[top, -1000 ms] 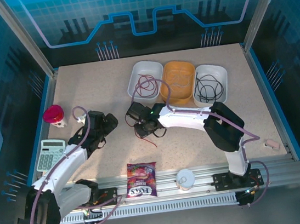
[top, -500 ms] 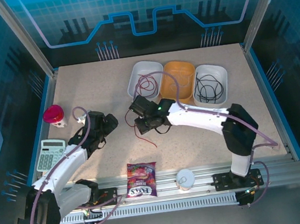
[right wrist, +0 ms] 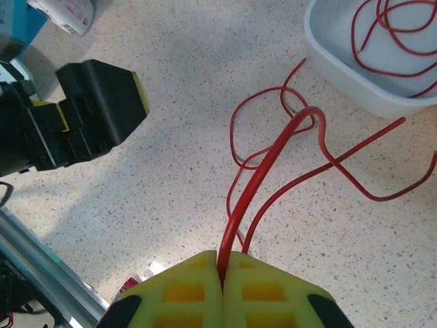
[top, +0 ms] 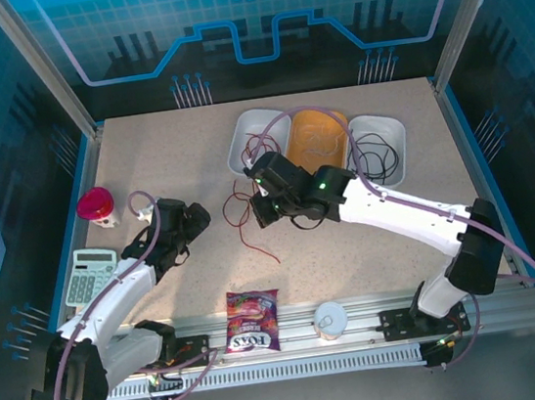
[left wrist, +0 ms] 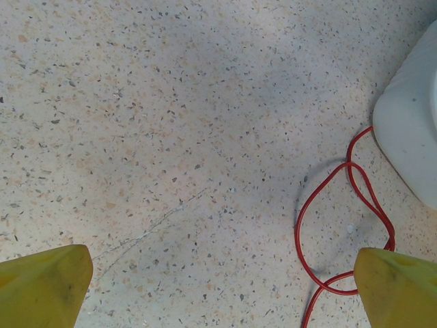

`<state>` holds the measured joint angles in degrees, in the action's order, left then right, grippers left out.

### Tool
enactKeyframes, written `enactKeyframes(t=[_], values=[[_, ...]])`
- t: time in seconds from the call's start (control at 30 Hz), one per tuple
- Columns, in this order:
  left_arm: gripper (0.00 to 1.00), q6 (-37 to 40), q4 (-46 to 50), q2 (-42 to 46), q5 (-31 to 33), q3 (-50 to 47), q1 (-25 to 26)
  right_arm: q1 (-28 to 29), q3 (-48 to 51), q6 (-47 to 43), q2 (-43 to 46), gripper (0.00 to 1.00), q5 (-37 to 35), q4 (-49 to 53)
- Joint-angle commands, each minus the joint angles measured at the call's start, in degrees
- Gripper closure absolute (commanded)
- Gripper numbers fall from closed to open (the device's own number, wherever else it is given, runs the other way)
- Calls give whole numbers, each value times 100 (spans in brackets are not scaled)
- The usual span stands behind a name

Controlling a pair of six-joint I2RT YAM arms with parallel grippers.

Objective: Untangle the cables
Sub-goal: Pick up the cable from the center of the table, then place the cable in the container.

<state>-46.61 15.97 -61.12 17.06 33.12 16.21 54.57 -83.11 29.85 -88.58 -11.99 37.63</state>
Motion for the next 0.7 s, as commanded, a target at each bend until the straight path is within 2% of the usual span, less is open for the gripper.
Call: enactKeyframes(t=[0.0,0.33,0.5,0.67], values=[[1,-35,-112,1,-49,-25,-56,-59,-310,-363,174,100,-217,186],[1,-36,-98,26,-102,-33,-56,-282,-1278,-1409,-417,100,-524,411],[1,-60,-94,21,-166,-50,-56,-493,-2023,-1891,-1131,100,-560,571],[1,-83,-111,47,-210,-95,-55,-587,-2772,-2250,-1947,100,-905,689]])
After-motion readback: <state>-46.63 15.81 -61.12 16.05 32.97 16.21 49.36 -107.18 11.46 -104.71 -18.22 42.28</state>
